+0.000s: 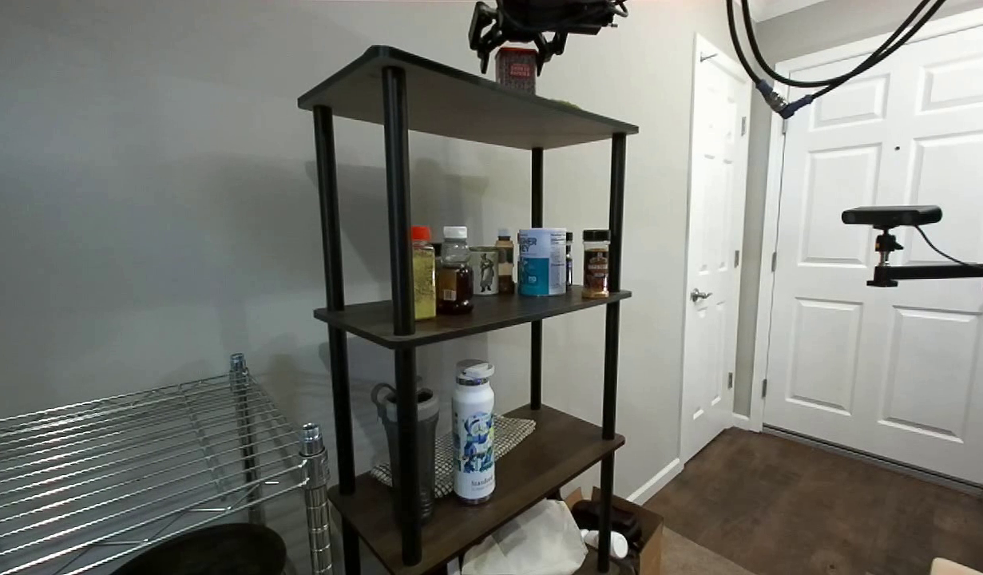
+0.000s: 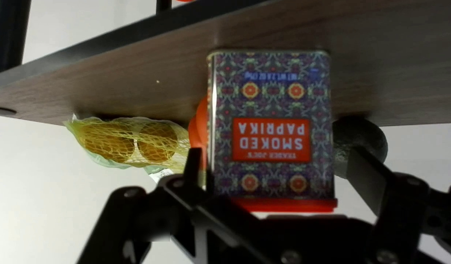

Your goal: Move the container from the top shelf to the second shelf

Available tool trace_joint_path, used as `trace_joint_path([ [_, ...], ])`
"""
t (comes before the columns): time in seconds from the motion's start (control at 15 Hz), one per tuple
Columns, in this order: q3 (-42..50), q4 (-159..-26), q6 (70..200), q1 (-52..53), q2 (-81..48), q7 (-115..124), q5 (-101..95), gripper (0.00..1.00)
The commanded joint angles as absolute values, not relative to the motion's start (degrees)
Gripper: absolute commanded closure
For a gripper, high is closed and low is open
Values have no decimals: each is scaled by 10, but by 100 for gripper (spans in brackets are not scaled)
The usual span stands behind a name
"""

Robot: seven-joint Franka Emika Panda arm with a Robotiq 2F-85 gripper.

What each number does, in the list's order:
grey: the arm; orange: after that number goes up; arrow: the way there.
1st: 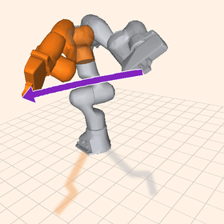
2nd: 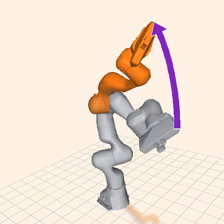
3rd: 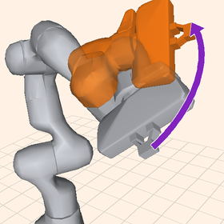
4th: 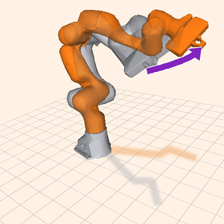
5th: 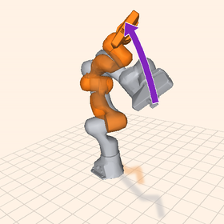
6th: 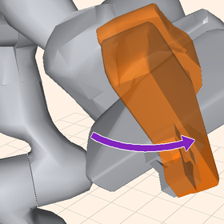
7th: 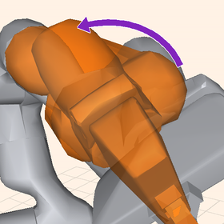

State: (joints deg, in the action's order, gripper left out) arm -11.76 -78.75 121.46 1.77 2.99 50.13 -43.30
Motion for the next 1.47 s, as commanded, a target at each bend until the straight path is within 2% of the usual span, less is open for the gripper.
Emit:
trace_joint_path([
  [0.0,-119,-794,1213,18,41,510,-446,0],
  [0.13,-119,-797,1216,18,45,508,-446,0],
  [0.2,-119,-799,1217,18,48,509,-444,25],
  [0.27,-119,-800,1216,18,50,509,-445,27],
  [0.53,-121,-802,1214,18,56,510,-445,52],
  [1.4,-146,-790,1191,26,118,493,-444,52],
])
